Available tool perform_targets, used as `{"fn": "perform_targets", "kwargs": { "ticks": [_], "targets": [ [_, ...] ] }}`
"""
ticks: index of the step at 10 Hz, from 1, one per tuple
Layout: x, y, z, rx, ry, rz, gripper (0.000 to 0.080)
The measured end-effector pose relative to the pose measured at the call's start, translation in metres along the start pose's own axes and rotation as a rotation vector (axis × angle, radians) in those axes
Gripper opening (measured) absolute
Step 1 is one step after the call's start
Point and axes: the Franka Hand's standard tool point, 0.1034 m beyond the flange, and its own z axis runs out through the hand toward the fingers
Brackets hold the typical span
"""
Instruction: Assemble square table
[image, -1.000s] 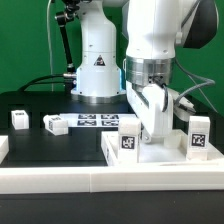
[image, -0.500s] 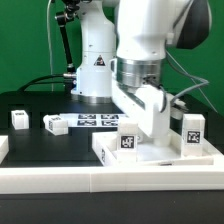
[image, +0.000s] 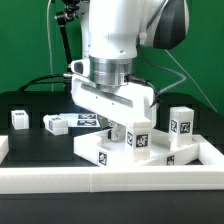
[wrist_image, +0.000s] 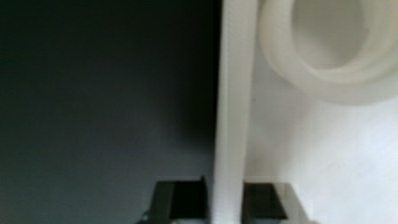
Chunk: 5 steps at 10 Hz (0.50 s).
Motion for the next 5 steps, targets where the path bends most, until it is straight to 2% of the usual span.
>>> {"fn": "perform_targets", "kwargs": {
  "ticks": [5],
  "targets": [
    [0.016, 0.005, -0.004, 0.011, 0.036, -0.266, 0.0080]
  ]
}}
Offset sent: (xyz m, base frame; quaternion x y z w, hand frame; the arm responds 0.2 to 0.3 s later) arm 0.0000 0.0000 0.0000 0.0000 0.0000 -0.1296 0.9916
